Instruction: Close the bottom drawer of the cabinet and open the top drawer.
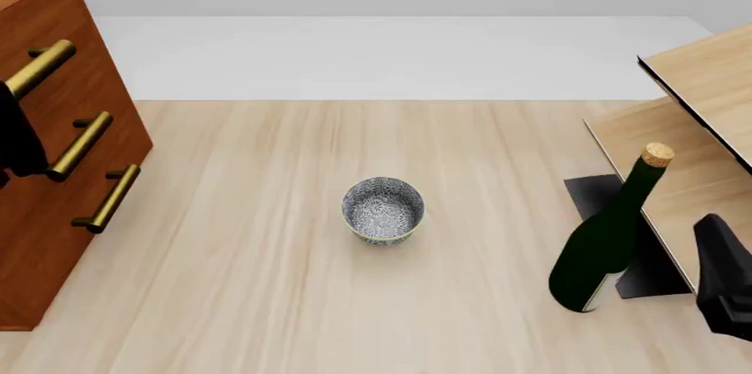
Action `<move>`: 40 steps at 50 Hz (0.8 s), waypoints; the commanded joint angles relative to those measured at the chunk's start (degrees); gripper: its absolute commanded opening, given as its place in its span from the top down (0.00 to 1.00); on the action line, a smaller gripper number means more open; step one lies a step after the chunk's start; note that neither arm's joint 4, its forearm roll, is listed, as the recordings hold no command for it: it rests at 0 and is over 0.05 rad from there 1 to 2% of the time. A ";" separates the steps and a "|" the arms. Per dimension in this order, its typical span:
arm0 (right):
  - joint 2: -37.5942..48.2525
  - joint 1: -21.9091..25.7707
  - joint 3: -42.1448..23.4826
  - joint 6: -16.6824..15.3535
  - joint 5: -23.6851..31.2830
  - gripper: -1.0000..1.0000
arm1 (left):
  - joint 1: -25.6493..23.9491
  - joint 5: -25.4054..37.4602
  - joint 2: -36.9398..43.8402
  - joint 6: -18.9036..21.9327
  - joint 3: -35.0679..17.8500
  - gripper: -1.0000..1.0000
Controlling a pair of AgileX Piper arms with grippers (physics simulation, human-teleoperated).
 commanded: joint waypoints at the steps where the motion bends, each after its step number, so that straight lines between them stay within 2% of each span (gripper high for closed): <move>1: -1.62 -0.12 0.13 0.18 1.51 0.00 | 0.47 -1.21 1.24 0.58 -0.01 0.00; 10: -1.65 -0.12 0.18 0.14 1.51 0.00 | 1.29 -4.59 1.53 2.87 2.33 0.00; 11: -1.66 -0.13 0.17 0.12 1.52 0.00 | 1.45 -5.29 1.57 3.19 2.63 1.00; 40: -0.39 -0.10 0.14 0.02 0.27 0.00 | -0.32 -6.60 1.53 3.61 3.87 1.00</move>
